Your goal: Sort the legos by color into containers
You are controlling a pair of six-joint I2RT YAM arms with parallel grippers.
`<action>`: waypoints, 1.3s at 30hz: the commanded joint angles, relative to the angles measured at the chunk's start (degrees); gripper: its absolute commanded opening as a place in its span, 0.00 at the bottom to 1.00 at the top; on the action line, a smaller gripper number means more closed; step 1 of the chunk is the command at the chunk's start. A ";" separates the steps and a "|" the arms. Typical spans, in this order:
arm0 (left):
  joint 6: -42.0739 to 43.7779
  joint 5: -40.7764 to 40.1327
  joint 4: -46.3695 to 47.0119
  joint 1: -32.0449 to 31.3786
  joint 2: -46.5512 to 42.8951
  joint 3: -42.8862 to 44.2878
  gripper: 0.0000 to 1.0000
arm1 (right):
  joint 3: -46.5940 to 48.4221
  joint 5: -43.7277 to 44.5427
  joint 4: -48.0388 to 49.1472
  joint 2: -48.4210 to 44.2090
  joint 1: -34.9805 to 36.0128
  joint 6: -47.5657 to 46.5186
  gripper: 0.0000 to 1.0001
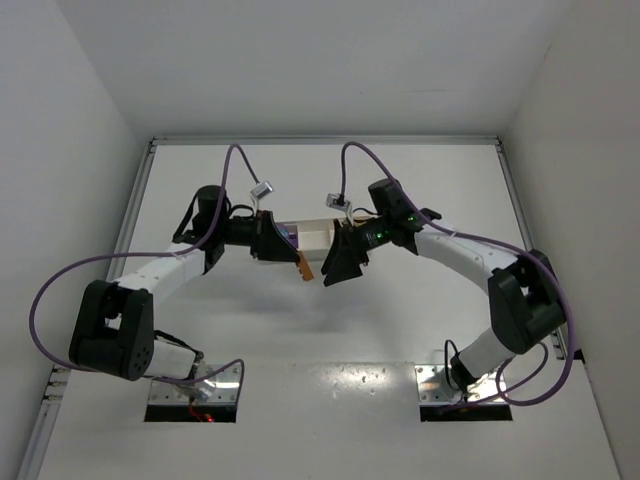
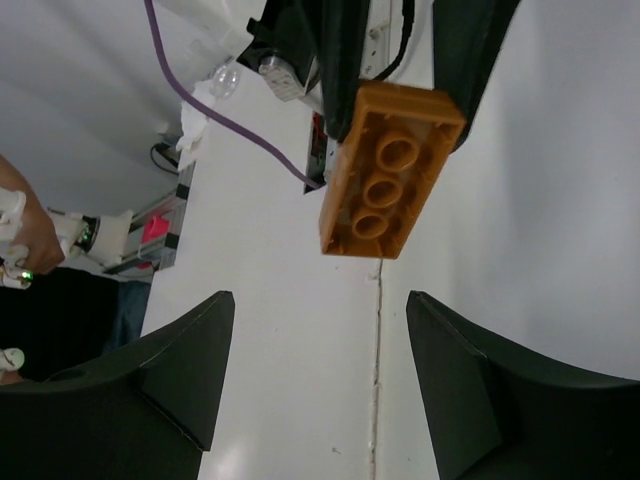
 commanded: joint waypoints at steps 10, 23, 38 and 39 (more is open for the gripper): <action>0.67 2.04 3.00 -1.73 -0.39 1.12 0.09 | 4.90 4.84 10.58 3.21 0.43 8.16 0.70; 0.14 1.52 3.00 -2.26 -0.91 0.59 0.09 | 8.68 3.08 9.44 6.11 2.62 7.64 0.67; 0.14 1.52 3.00 -2.78 -0.91 0.06 0.09 | 10.88 1.50 5.92 7.69 4.21 4.91 0.21; 0.14 1.52 3.00 -2.78 -0.91 0.06 0.09 | 10.88 1.50 5.92 7.69 4.21 4.91 0.16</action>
